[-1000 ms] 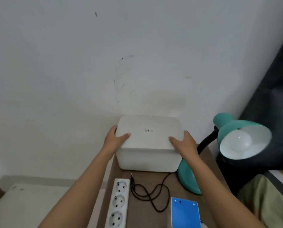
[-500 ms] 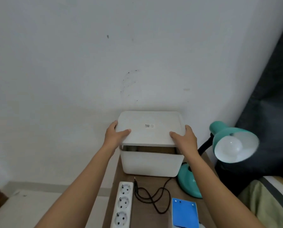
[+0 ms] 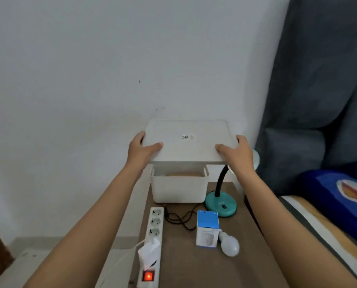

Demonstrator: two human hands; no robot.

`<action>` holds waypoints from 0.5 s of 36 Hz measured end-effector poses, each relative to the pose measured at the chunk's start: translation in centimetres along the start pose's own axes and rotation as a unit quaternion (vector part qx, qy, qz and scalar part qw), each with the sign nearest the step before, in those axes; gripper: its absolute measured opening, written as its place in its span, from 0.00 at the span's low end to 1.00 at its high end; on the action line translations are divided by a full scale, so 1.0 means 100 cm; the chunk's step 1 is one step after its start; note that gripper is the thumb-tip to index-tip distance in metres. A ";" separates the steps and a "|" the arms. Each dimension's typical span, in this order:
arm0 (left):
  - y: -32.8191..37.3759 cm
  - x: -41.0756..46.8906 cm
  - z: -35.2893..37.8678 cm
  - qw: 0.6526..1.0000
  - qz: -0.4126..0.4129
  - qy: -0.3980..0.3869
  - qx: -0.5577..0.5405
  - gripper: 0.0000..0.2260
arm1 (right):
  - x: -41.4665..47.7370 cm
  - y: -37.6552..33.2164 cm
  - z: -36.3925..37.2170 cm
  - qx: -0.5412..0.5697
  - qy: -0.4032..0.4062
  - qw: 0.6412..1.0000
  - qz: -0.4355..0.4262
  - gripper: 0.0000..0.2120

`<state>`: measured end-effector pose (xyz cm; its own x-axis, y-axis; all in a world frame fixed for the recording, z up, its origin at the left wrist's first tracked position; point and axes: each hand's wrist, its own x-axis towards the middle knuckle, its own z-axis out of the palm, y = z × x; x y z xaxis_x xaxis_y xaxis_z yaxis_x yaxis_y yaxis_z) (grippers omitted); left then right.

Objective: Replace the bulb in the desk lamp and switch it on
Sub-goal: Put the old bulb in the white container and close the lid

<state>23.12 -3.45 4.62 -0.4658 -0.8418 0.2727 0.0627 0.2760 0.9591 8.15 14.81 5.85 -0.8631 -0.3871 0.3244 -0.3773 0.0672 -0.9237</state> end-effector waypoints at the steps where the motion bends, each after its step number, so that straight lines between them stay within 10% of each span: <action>1: 0.000 -0.009 0.002 1.000 -0.004 -0.004 -0.001 0.30 | -0.008 0.001 -0.007 -0.003 0.008 1.000 0.001 0.21; 18: -0.130 -0.238 0.039 0.971 -0.179 -0.096 0.123 0.31 | -0.186 0.165 -0.096 -0.176 -0.032 0.962 0.206 0.32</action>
<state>29.89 14.79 -14.67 -0.5772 -0.8081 -0.1172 -0.3352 0.1036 0.9364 14.75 31.91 -13.50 -0.9456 -0.3161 -0.0771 -0.1084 0.5295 -0.8413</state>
